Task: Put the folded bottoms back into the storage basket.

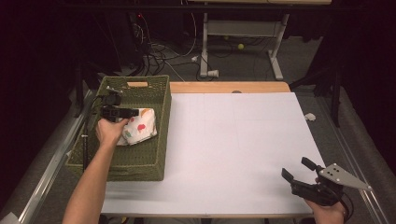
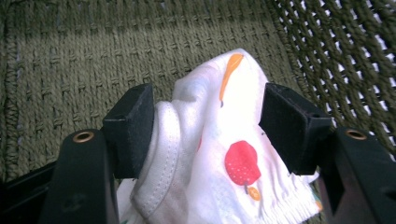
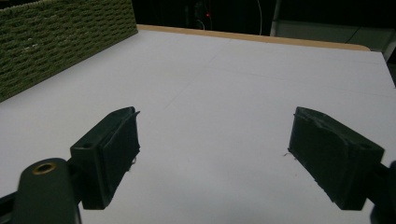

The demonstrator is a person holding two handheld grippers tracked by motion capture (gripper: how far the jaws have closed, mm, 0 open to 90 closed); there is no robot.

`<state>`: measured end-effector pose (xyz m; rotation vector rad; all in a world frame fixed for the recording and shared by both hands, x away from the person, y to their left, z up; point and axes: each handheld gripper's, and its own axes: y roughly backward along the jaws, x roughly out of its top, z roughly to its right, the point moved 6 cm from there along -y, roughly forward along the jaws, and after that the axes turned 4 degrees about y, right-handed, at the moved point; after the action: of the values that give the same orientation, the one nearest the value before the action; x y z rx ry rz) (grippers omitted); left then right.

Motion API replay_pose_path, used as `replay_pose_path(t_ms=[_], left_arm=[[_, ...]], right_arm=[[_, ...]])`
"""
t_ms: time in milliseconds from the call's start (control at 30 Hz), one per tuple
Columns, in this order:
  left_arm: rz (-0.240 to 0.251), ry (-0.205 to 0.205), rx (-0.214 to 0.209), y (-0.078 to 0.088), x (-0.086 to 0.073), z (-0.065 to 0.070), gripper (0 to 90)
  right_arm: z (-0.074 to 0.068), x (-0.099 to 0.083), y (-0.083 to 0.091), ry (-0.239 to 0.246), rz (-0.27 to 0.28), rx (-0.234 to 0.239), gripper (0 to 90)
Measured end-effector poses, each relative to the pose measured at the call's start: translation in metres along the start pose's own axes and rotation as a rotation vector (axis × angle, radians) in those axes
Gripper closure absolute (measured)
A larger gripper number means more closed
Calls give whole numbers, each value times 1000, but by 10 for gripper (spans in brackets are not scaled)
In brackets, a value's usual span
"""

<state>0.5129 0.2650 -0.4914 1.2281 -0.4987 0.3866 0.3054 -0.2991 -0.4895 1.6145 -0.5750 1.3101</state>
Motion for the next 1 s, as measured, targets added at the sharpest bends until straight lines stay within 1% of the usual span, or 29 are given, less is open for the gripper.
replay_pose_path(t_ms=[100, 167, 267, 567, 733, 833, 1000], left_arm=[[7, -1, -1, 2, 1, 0, 318], [11, -7, 4, 4, 1, 0, 303], [16, -13, 0, 7, 2, -1, 289], [22, -27, -16, 15, 1, 1, 289], [31, -38, -31, 21, 1, 3, 290], [42, -41, -48, 26, 1, 4, 289], [51, -60, -56, 32, 1, 8, 290]], right_arm=[[0, 0, 0, 2, 1, 2, 165], [0, 0, 0, 2, 0, 1, 165], [0, 0, 0, 4, 0, 0, 166], [0, 0, -1, 3, -1, -1, 165], [0, 0, 0, 2, 1, -2, 165], [0, 0, -1, 1, -2, -2, 165], [0, 0, -1, 0, 0, -3, 165]])
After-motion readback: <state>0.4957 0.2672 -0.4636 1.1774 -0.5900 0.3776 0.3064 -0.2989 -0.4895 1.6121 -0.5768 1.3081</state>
